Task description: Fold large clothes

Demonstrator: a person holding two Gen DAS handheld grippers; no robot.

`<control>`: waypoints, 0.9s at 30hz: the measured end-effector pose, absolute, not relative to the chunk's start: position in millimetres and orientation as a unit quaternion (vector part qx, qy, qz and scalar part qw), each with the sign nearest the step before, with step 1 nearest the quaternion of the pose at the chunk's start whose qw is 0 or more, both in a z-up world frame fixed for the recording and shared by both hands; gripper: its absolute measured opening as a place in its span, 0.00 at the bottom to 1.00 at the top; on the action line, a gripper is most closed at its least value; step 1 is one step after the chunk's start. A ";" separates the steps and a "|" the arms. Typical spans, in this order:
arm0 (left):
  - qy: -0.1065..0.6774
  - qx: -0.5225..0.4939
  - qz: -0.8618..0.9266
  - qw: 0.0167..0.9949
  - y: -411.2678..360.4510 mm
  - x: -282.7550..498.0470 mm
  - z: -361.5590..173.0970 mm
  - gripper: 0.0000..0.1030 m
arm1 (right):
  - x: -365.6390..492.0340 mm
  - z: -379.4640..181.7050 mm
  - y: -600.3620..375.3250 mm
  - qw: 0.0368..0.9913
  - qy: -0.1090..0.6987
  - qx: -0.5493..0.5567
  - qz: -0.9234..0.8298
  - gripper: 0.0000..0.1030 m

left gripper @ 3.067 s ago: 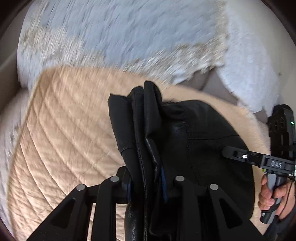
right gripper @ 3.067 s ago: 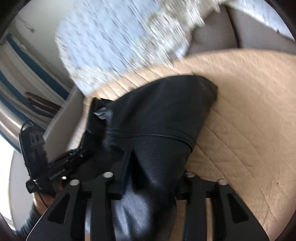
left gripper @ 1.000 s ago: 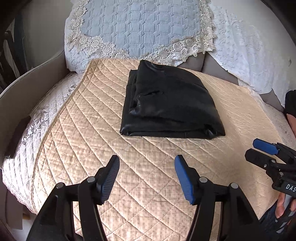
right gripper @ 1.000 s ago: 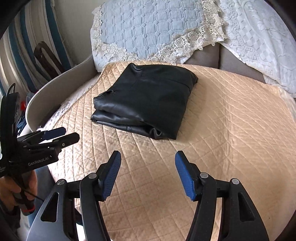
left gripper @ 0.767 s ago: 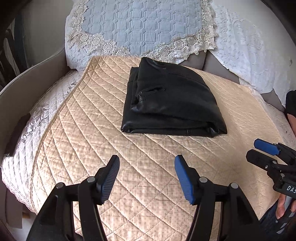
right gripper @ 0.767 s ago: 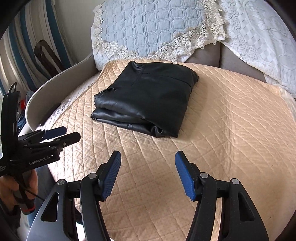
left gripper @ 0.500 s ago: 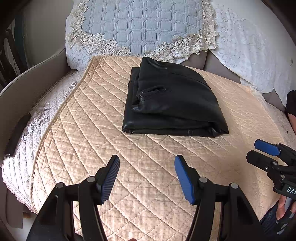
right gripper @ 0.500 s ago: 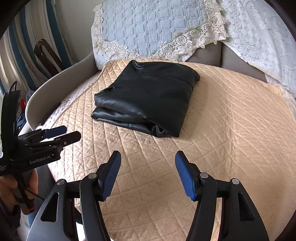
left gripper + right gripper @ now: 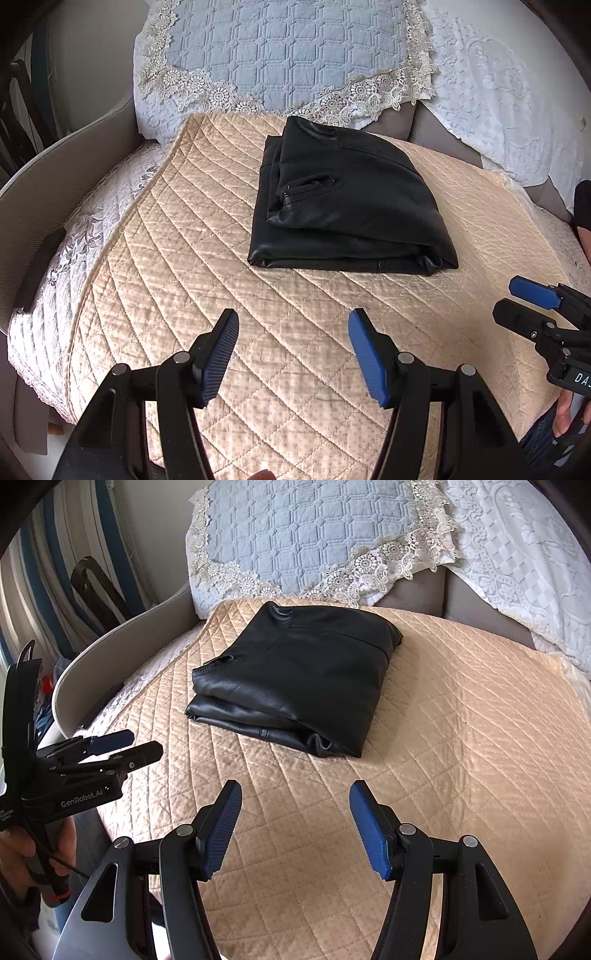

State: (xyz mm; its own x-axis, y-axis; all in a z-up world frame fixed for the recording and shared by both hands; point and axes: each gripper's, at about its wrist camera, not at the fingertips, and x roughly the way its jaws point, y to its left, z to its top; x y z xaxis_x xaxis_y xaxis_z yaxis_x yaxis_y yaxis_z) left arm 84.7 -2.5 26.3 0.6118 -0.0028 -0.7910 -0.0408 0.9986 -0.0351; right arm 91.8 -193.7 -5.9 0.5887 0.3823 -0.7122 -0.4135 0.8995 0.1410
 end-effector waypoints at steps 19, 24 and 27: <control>0.442 -0.023 0.019 0.897 -4.3 83.5 26.2 0.62 | 90.4 -5.1 -192.2 0.891 0.393 -0.019 0.226 0.60; 0.443 -0.020 0.021 0.896 -5.9 82.7 25.3 0.62 | 89.6 -6.3 -192.2 0.891 0.394 -0.018 0.225 0.60; 0.443 -0.017 0.021 0.896 -6.9 82.4 25.0 0.62 | 89.0 -6.5 -192.2 0.891 0.395 -0.018 0.225 0.60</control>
State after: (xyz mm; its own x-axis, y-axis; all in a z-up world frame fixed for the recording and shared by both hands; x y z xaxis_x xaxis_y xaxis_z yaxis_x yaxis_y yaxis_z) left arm 82.4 -6.9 25.0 0.6070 0.0229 -0.7943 -0.0534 0.9985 -0.0120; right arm 89.0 -192.2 -6.5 0.5871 0.3868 -0.7111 -0.4150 0.8981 0.1458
